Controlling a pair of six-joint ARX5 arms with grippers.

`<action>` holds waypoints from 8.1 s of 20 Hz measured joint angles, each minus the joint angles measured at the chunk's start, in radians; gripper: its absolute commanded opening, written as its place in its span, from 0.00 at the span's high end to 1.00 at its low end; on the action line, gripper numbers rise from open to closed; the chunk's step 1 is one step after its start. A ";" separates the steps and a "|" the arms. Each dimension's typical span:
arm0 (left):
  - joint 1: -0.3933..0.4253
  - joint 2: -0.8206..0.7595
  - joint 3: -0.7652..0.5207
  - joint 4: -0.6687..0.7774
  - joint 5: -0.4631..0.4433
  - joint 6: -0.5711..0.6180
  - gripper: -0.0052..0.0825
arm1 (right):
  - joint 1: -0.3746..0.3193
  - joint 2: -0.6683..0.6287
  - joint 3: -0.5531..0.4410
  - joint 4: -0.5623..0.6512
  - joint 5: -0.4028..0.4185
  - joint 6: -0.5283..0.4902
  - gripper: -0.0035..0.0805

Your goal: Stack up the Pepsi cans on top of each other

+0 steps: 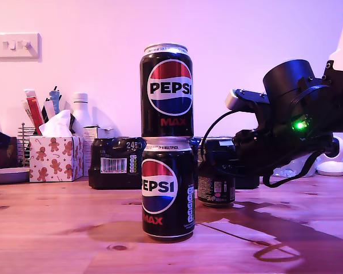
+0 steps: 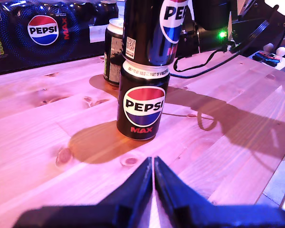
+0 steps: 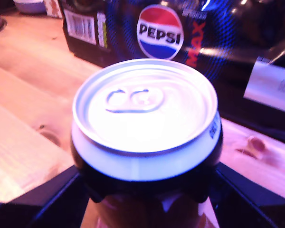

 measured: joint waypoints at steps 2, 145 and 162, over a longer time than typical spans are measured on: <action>0.000 0.000 0.000 0.000 0.000 0.000 0.96 | 0.000 -0.015 0.000 -0.031 0.000 0.000 0.33; 0.000 0.000 0.001 -0.005 -0.001 0.000 0.96 | 0.352 -0.731 0.505 -1.012 0.172 -0.085 0.19; 0.161 0.000 0.001 0.208 -0.256 0.001 0.96 | 0.069 -0.747 0.519 -1.288 0.360 -0.083 0.97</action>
